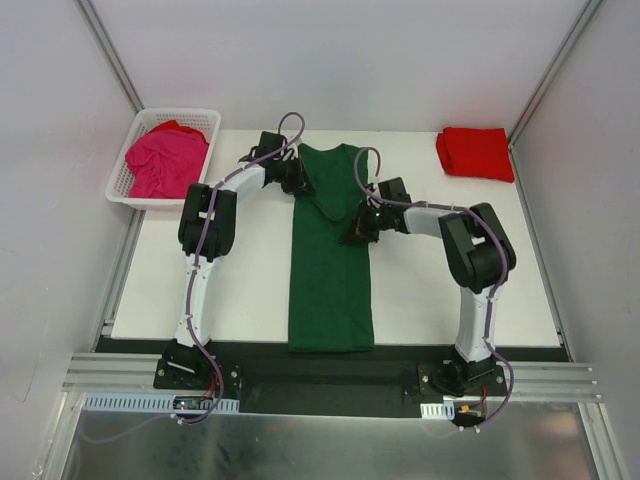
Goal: Fold and stack the t-shirts
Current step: Grab the bottom of the folded rectangular tshirt with both arms
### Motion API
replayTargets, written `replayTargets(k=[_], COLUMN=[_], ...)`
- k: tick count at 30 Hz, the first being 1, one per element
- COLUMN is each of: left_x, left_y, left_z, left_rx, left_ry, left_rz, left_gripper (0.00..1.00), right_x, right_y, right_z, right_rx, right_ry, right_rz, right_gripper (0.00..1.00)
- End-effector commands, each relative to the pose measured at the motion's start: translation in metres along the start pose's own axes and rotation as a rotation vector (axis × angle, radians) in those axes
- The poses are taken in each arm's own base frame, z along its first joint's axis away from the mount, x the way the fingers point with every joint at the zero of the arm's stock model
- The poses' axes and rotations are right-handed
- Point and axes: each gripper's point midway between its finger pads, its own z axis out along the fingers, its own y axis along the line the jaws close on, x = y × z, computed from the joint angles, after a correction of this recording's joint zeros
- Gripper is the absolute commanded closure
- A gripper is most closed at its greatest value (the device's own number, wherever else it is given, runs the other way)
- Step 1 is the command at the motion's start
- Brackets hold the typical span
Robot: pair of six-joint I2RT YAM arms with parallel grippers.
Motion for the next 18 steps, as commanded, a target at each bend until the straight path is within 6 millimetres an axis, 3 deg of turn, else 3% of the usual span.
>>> replayTargets(k=[1,5,8,9,11,12,13,14,15,16,17,18], left_x=[-0.035,-0.060,-0.069,-0.074,-0.063,-0.062,-0.045,-0.037,-0.034,-0.009,0.000,0.005], left_y=[-0.025,-0.059,-0.083,-0.097,-0.093,-0.107,-0.090,-0.086,-0.094,-0.072,-0.066,-0.072], left_z=[-0.028,-0.054,-0.079,-0.097,-0.107,-0.127,-0.125,-0.131,-0.151,-0.147,-0.152,-0.170], left_rx=[0.025,0.064,0.089,0.093,0.066,0.064,0.006,-0.020,-0.036,-0.095,-0.127,-0.140], left_ry=[-0.083,-0.155,-0.195,-0.228,-0.225,-0.257,-0.238,-0.242,-0.277,-0.242,-0.244,-0.278], left_rz=[0.073,0.127,0.157,0.179,0.167,0.194,0.171,0.175,0.196,0.162,0.154,0.164], left_gripper=[1.00,1.00,1.00,1.00,1.00,1.00,1.00,1.00,1.00,1.00,1.00,1.00], right_x=[-0.001,0.006,0.024,0.031,0.041,0.046,0.058,0.064,0.071,0.080,0.088,0.092], right_y=[0.014,0.033,0.027,0.029,0.022,0.028,0.019,0.016,0.011,0.010,0.007,0.006], right_z=[-0.042,-0.085,-0.104,-0.117,-0.130,-0.140,-0.142,-0.145,-0.148,-0.155,-0.157,-0.160], right_rx=[0.064,0.124,0.206,0.216,0.268,0.262,0.280,0.296,0.304,0.298,0.311,0.314], right_ry=[-0.067,-0.127,-0.128,-0.148,-0.165,-0.191,-0.180,-0.185,-0.186,-0.203,-0.203,-0.216], right_rz=[-0.137,-0.252,-0.318,-0.351,-0.366,-0.386,-0.378,-0.379,-0.376,-0.373,-0.375,-0.376], right_gripper=[0.99,0.99,0.99,0.99,0.94,0.90,0.86,0.75,0.70,0.65,0.57,0.54])
